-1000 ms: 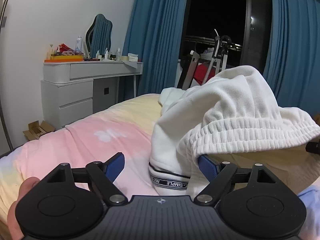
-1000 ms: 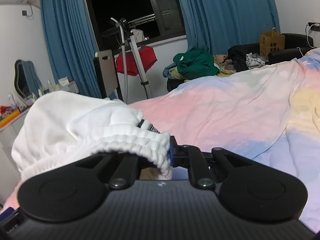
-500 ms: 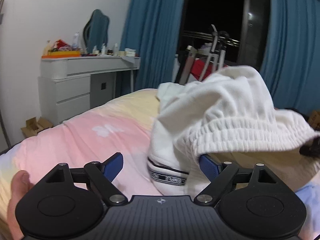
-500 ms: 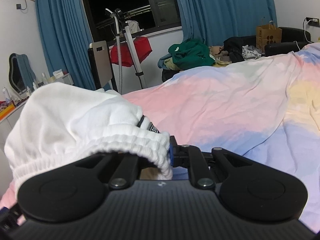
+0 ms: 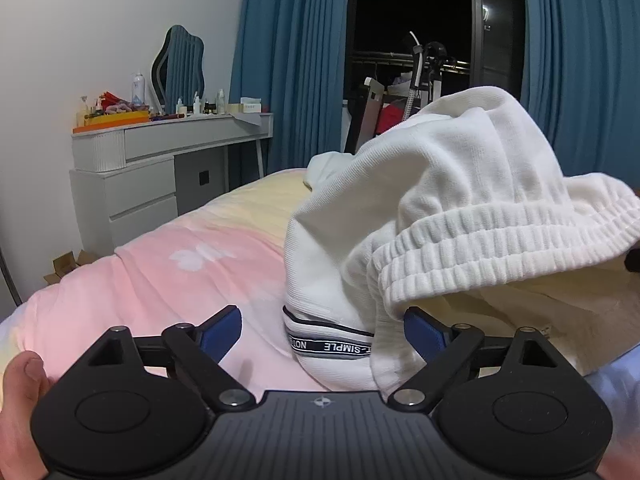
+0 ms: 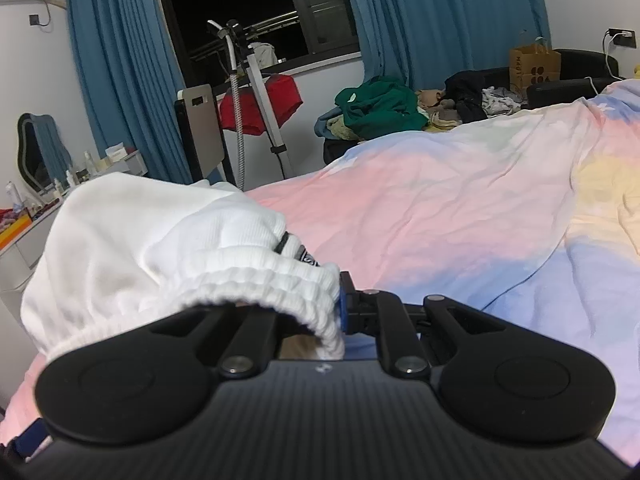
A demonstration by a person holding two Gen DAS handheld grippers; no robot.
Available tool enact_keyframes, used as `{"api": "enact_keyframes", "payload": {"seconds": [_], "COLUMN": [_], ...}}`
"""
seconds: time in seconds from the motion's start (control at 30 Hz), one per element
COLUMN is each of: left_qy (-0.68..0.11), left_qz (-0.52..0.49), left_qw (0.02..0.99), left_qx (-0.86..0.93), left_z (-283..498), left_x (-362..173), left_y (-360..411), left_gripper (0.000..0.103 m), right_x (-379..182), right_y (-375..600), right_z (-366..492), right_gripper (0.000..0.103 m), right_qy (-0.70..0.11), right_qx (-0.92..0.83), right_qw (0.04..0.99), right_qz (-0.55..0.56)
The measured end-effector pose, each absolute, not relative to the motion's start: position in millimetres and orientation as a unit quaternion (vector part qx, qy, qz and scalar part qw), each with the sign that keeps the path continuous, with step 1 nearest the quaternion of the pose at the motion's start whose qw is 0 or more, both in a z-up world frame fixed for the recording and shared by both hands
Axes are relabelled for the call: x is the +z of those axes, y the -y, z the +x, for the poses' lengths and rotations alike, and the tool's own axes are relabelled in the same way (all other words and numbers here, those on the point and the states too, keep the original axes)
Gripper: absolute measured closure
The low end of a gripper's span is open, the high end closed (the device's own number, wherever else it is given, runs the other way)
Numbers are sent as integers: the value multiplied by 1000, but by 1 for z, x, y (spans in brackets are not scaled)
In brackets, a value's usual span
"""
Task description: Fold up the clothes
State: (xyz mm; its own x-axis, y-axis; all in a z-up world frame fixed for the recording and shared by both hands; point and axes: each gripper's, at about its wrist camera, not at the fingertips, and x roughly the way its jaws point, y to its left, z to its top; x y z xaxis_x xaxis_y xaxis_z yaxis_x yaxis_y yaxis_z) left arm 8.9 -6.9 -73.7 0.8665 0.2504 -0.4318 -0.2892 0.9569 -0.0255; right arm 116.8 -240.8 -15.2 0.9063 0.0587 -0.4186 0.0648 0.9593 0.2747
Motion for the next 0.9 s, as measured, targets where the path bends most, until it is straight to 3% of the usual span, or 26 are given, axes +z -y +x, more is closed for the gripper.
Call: {"api": "enact_keyframes", "payload": {"seconds": [0.23, 0.47, 0.7, 0.9], "left_qy": [-213, -204, -216, -224], "left_qz": [-22, -72, 43, 50], "left_qw": [958, 961, 967, 955], "left_qx": [189, 173, 132, 190], "left_z": [-8, -16, 13, 51], "left_x": [-68, -54, -71, -79], "left_y": [5, -8, 49, 55], "left_gripper": [14, 13, 9, 9], "right_x": [-10, -13, -11, -11], "right_y": [245, 252, 252, 254], "right_z": [114, 120, 118, 116], "right_gripper": [90, 90, 90, 90], "right_qy": [-200, -212, -211, -209], "right_qx": [-13, -11, -2, 3], "right_qw": [969, 963, 963, 963], "right_qz": [143, 165, 169, 171]}}
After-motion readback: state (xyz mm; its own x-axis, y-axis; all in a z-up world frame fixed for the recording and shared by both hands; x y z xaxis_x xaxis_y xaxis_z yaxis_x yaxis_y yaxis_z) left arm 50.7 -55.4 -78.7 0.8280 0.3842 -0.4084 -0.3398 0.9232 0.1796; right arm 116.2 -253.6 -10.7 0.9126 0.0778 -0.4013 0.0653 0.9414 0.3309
